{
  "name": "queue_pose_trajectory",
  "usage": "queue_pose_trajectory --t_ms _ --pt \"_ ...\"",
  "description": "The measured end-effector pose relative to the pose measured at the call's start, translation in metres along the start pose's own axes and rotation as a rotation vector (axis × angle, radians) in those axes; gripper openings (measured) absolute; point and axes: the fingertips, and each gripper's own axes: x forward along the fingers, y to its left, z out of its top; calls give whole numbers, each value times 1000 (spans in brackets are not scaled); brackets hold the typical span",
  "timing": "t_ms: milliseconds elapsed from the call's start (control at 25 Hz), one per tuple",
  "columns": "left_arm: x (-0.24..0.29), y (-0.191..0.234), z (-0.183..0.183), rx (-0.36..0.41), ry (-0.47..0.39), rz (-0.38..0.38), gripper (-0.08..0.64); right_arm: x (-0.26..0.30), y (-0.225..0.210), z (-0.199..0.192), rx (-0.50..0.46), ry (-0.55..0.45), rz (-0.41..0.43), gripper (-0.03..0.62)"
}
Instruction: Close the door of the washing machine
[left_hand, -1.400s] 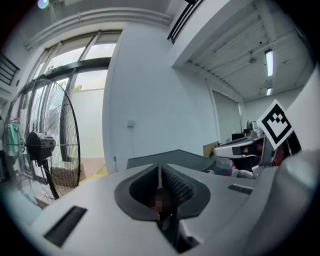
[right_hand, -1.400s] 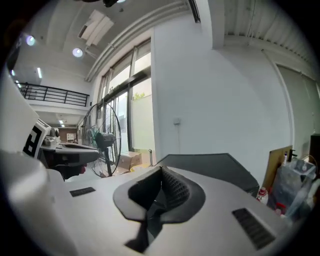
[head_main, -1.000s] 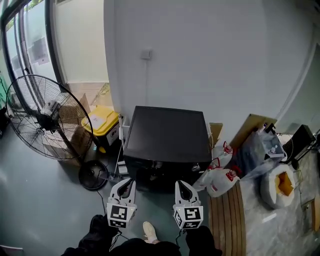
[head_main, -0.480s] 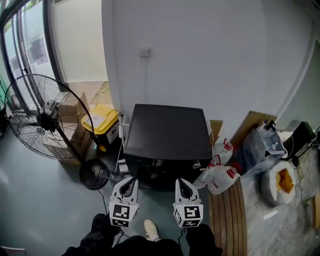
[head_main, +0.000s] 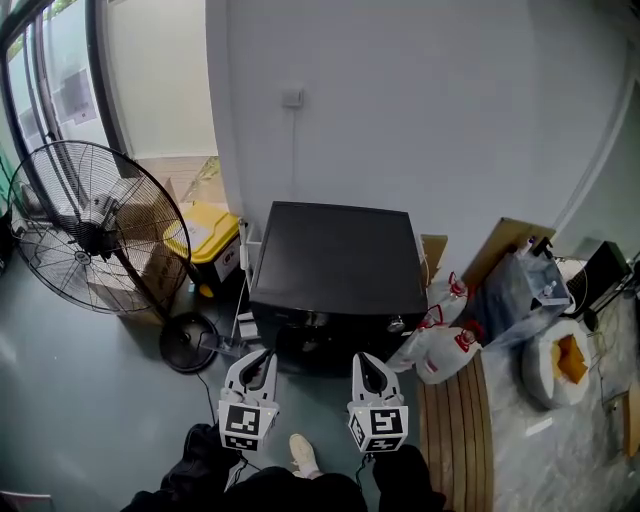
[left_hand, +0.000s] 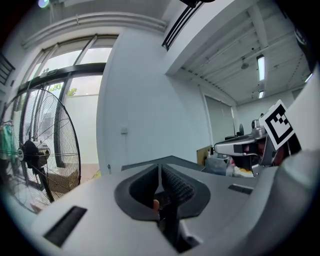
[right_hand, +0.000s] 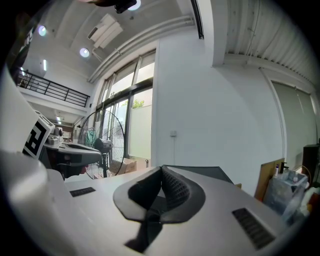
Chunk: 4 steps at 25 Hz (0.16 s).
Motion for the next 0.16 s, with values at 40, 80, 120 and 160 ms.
queue_pose_trajectory --t_ms 40,80,120,160 --pt "1 3 -1 -1 0 0 37 3 1 0 1 0 -2 15" --pt "3 6 -1 -2 0 -1 37 6 3 0 1 0 -3 17" --pt "4 9 -2 -3 1 -1 37 9 4 0 1 0 -3 15" --pt "6 12 -2 -4 1 -2 37 12 6 0 2 1 -3 16"
